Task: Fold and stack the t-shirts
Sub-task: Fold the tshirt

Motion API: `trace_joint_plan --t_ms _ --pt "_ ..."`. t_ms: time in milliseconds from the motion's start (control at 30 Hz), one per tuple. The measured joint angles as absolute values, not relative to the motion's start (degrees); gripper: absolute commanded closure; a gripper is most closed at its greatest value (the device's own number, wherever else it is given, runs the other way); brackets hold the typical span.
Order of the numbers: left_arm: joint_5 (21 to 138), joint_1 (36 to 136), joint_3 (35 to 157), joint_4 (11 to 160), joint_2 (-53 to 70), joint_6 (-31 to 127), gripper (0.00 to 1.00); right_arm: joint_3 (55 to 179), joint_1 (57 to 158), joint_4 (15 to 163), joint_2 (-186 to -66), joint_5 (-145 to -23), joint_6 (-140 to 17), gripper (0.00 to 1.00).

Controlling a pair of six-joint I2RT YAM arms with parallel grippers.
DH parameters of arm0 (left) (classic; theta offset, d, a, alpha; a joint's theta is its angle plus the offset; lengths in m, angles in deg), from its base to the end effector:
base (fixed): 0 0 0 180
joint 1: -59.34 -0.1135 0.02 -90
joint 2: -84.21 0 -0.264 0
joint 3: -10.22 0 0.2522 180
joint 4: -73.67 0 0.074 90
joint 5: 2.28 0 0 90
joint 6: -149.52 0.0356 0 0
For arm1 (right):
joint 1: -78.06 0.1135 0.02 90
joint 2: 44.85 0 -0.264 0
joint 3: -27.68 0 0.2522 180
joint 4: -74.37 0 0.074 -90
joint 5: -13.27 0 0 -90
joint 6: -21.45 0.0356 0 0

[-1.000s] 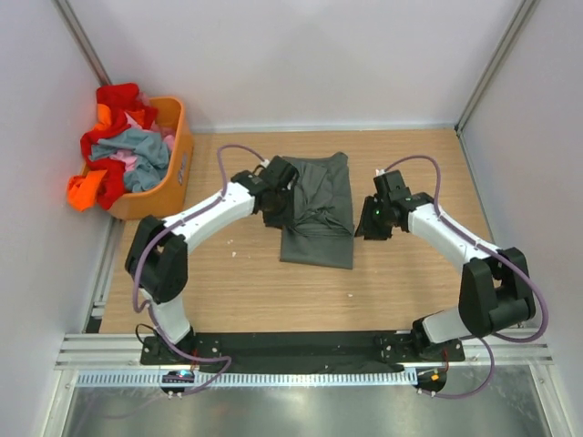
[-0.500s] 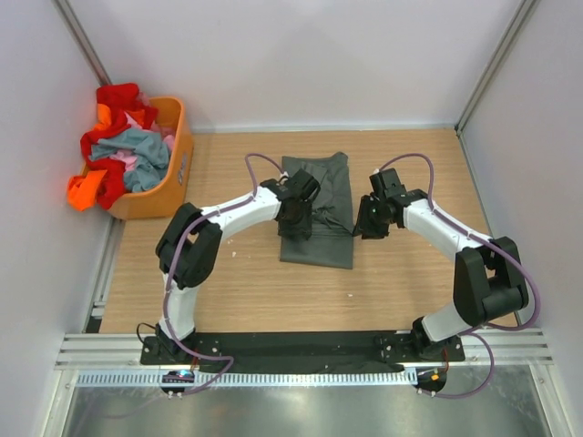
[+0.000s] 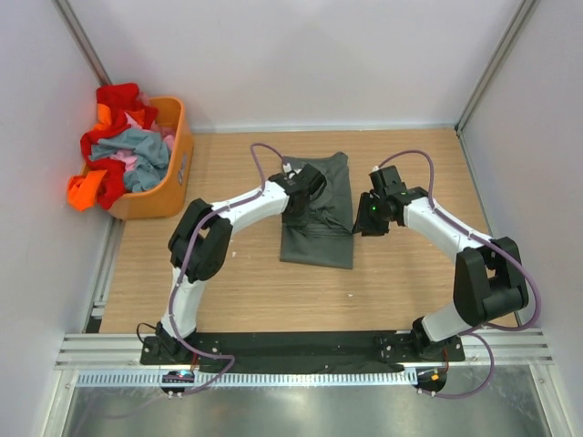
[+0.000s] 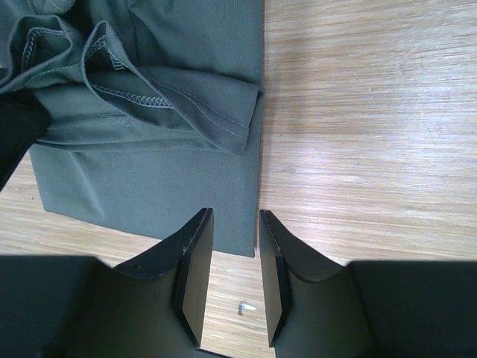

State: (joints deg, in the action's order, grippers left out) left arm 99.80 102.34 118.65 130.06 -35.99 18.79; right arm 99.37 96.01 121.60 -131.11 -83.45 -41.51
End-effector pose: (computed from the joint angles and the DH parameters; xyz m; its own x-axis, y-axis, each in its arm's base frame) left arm 0.3270 -0.2947 0.1892 -0.9124 -0.0216 -0.4087 0.0193 0.9952 -0.0955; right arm 0.2827 0.0960 0.2171 -0.9098 0.1798 -0.3740 0.0617 0.9498 0.3067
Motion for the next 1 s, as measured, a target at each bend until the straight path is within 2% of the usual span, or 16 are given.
trace_joint_plan --t_ms 33,333,600,700,867,1000 --pt "100.19 102.34 119.05 130.39 -36.34 18.99 1.0 99.46 96.01 121.58 -131.11 -83.42 -41.57 0.63" --pt "103.36 101.95 124.18 135.39 -38.09 19.03 0.99 100.09 96.01 122.96 -131.11 -83.27 -42.58 0.63" --pt "101.48 97.66 129.58 138.43 -41.57 17.18 0.9 103.19 96.65 123.7 -131.16 -83.88 -44.85 0.63" --pt "99.47 95.96 131.09 138.74 -43.93 16.48 0.75 103.83 98.46 123.72 -131.4 -84.65 -45.99 0.63" --pt "97.28 94.6 133.32 139.28 -47.34 16.0 0.74 104.0 103.25 123.72 -133.73 -85.65 -47.34 0.69" --pt "96.3 94.56 134.17 139.52 -47.43 15.95 0.67 104.0 106.33 123.68 -136.18 -85.44 -47.47 0.66"
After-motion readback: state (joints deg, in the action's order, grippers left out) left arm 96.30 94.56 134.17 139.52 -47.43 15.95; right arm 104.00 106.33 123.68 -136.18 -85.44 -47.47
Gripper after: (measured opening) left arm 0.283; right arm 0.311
